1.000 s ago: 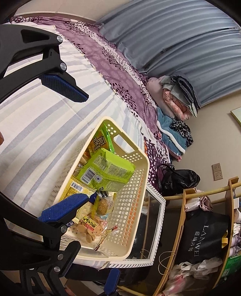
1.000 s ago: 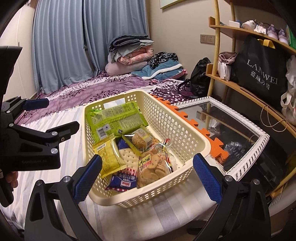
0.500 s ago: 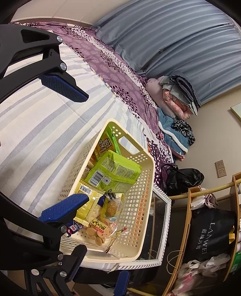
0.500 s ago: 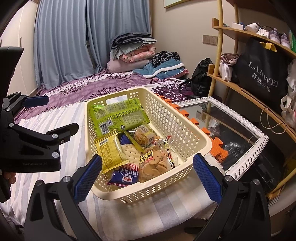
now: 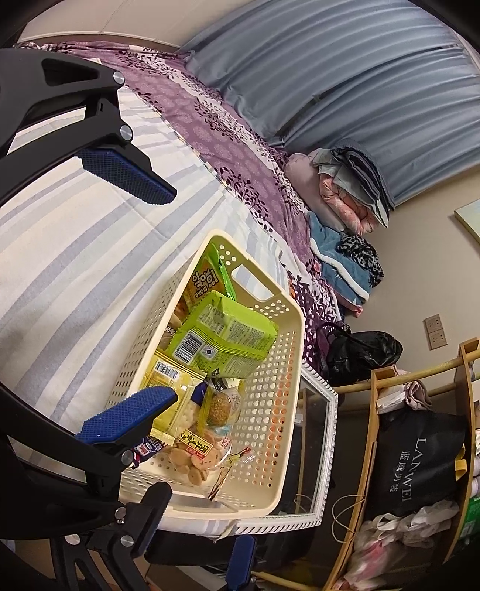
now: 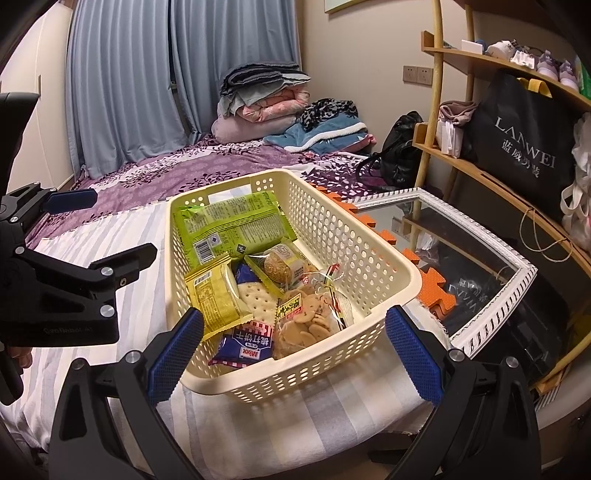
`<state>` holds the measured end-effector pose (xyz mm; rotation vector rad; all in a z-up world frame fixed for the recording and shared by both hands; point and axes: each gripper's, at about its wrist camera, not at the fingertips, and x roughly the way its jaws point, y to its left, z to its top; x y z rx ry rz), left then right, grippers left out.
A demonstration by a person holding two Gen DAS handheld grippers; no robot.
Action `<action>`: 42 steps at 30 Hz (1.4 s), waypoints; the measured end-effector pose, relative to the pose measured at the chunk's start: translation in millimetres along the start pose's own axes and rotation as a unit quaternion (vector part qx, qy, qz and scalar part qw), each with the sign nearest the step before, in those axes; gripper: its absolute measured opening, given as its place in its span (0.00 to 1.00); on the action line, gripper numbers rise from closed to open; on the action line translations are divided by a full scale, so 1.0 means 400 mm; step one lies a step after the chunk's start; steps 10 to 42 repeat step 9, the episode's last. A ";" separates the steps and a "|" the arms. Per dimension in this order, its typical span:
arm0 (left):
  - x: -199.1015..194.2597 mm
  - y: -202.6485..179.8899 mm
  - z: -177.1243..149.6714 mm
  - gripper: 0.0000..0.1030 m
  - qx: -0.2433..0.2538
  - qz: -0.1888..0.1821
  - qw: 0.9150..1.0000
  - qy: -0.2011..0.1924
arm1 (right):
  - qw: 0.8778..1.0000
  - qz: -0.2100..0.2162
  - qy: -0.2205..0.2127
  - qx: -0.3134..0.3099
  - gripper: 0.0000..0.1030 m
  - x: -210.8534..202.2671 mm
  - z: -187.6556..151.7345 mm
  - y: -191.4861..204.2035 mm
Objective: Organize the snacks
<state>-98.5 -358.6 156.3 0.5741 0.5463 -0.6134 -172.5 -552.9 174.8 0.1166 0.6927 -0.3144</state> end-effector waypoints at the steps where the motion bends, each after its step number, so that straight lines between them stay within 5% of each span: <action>1: 0.001 -0.002 0.000 0.97 0.004 -0.001 1.000 0.002 | 1.000 0.000 0.000 0.000 0.95 0.001 0.001 -0.001; 42: 0.014 0.013 -0.008 0.97 -0.006 -0.007 1.000 0.022 | 1.000 0.002 0.001 -0.008 0.95 0.003 0.001 0.011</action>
